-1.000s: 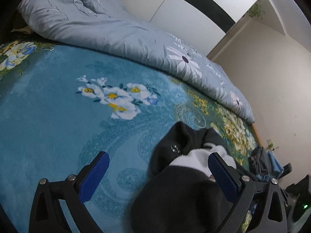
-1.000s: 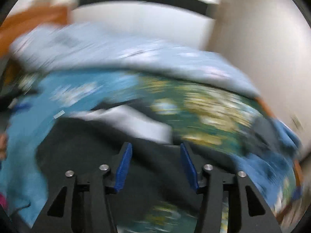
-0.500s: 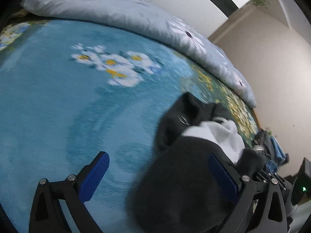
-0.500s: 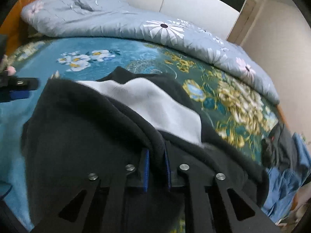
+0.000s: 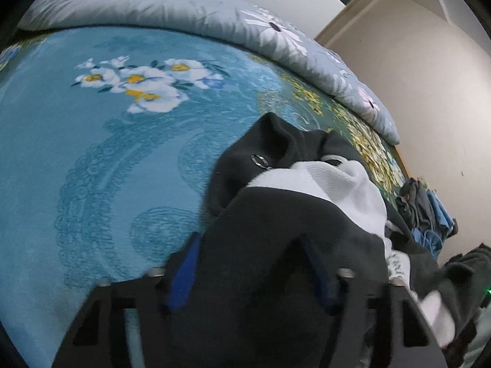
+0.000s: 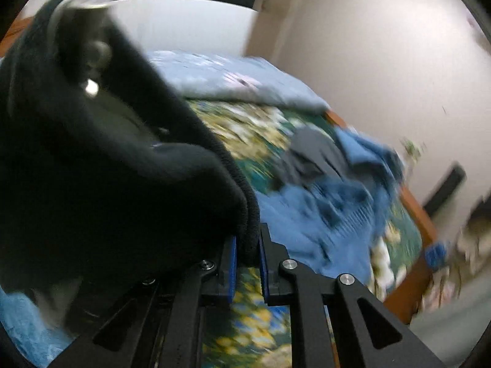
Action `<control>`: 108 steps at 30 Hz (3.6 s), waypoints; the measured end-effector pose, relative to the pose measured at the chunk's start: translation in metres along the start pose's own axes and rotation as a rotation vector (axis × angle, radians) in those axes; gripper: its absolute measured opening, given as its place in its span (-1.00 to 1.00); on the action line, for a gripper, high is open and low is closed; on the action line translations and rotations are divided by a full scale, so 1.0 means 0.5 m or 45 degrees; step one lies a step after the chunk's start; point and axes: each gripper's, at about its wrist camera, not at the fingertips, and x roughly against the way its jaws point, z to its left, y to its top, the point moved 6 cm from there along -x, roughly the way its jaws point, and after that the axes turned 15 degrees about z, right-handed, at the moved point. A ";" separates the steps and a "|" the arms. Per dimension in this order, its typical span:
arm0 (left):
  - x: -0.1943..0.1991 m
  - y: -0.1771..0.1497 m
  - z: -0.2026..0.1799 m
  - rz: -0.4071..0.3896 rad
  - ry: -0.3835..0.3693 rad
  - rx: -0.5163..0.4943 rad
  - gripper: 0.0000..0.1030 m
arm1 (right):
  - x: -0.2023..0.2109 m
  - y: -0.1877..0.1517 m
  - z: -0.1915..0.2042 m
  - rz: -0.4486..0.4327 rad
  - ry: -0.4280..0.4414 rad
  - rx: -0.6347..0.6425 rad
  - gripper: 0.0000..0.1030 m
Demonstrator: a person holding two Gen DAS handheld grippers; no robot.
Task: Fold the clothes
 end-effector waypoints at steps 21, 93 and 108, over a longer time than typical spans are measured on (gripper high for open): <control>0.229 -0.003 -0.136 -0.418 -0.371 -0.229 -0.82 | 0.078 -0.073 -0.129 -0.030 -0.041 -0.149 -0.04; -0.043 -0.034 -0.221 0.070 -0.383 -0.326 0.33 | 0.571 0.167 0.123 -0.900 -0.392 0.245 -0.79; -0.018 -0.073 -0.302 -0.119 -0.270 -0.415 -0.65 | 0.578 0.168 0.101 -0.874 -0.352 0.209 -0.79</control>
